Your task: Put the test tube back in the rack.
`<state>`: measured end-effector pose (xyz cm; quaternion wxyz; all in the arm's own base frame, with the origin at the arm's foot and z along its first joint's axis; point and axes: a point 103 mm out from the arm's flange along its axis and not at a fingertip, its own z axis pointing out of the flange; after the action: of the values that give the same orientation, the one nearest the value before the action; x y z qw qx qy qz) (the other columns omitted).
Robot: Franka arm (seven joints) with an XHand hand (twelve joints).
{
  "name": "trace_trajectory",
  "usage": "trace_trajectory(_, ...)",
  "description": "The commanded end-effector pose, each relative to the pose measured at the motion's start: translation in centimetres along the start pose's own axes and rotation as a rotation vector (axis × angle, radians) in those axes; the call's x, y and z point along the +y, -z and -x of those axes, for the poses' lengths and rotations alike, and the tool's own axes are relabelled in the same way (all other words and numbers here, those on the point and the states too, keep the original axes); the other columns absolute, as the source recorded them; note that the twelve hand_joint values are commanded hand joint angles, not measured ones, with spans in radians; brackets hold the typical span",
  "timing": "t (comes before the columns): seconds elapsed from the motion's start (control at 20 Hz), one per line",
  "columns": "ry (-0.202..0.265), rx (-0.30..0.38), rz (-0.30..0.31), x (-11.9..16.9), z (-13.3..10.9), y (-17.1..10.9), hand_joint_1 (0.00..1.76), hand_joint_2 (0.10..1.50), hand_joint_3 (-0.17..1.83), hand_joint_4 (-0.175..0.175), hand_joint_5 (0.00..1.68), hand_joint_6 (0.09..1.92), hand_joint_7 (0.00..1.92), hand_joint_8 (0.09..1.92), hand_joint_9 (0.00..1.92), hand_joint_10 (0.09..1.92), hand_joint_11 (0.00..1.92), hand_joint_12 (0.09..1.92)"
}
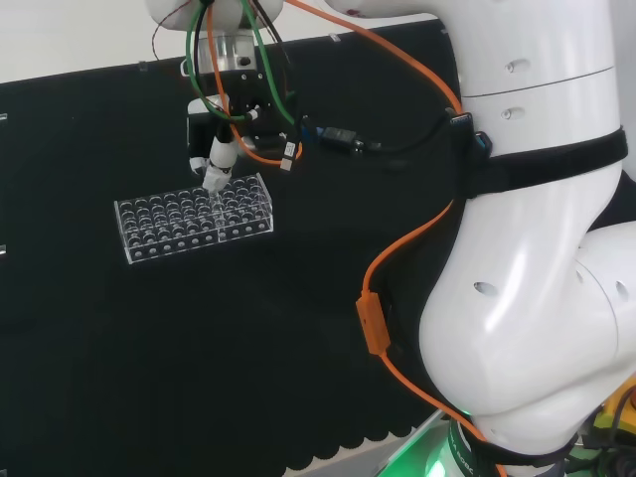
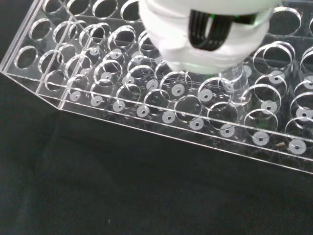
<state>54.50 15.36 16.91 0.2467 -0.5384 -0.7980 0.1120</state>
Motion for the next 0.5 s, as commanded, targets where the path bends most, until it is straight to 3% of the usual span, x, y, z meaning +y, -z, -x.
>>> trace_trajectory(0.05, 0.004, 0.010, -0.001, -0.11, -0.02, 0.12, 1.30, 0.79, 0.44, -0.175, 1.19, 0.70, 1.25, 0.69, 1.18, 0.67, 0.45, 1.41)
trace_trajectory(0.35, 0.004, 0.020, -0.017, -0.16, 0.03, 0.17, 1.29, 0.99, 0.10, -0.175, 1.10, 0.79, 1.16, 0.77, 1.03, 0.77, 0.31, 1.48)
trace_trajectory(0.5, 0.004, 0.029, -0.025, -0.25, 0.05, 0.23, 1.30, 0.92, 0.04, -0.126, 0.95, 0.82, 1.18, 0.66, 0.94, 0.80, 0.23, 1.50)
